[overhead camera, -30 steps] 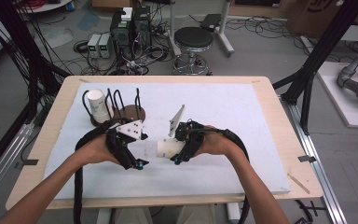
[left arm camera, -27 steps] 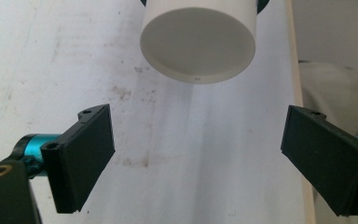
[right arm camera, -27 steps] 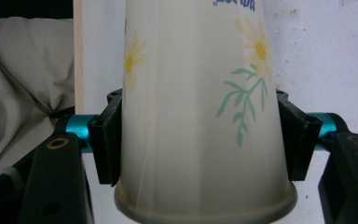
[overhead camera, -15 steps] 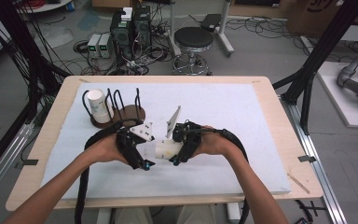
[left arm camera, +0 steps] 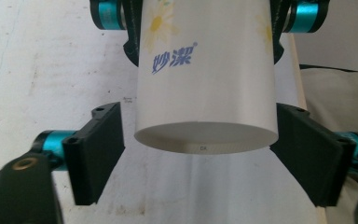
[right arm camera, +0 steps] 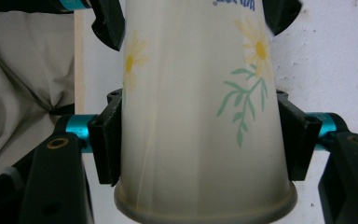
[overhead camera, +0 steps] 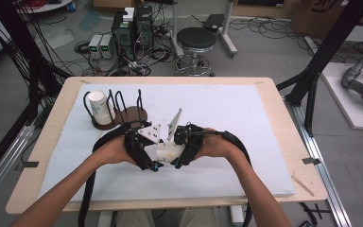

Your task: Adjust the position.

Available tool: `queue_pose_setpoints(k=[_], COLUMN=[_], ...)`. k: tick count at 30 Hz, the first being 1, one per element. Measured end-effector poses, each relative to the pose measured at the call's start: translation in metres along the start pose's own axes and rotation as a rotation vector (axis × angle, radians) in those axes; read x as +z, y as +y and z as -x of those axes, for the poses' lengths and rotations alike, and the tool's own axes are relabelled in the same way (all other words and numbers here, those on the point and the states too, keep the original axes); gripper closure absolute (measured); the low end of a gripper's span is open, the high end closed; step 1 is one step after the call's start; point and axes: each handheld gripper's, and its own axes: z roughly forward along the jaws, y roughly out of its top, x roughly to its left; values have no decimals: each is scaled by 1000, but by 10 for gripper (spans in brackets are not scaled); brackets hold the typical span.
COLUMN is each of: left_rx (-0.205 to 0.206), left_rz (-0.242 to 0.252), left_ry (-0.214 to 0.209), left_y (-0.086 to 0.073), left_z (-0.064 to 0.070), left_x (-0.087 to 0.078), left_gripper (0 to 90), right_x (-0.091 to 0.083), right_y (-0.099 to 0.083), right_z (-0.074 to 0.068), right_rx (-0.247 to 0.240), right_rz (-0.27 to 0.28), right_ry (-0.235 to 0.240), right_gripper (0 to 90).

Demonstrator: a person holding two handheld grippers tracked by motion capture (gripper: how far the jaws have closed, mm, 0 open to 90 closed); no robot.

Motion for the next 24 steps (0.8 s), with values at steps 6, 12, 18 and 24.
queue_pose_setpoints(k=[6, 12, 18, 24], left_rx=[-4, -6, -2, 1], left_rz=[11, 8, 2, -6], left_ry=[-17, -10, -11, -8], left_y=[0, -1, -1, -3], left_z=[-2, 0, 1, 1], left_x=[1, 4, 3, 5], left_gripper=[356, 370, 371, 371], right_x=[2, 4, 5, 3], right_y=[0, -2, -2, -4], right_z=[1, 1, 2, 2], right_rx=[1, 2, -9, -6], right_rz=[6, 0, 13, 74], right_ry=[11, 7, 19, 10], right_gripper=[312, 318, 271, 143])
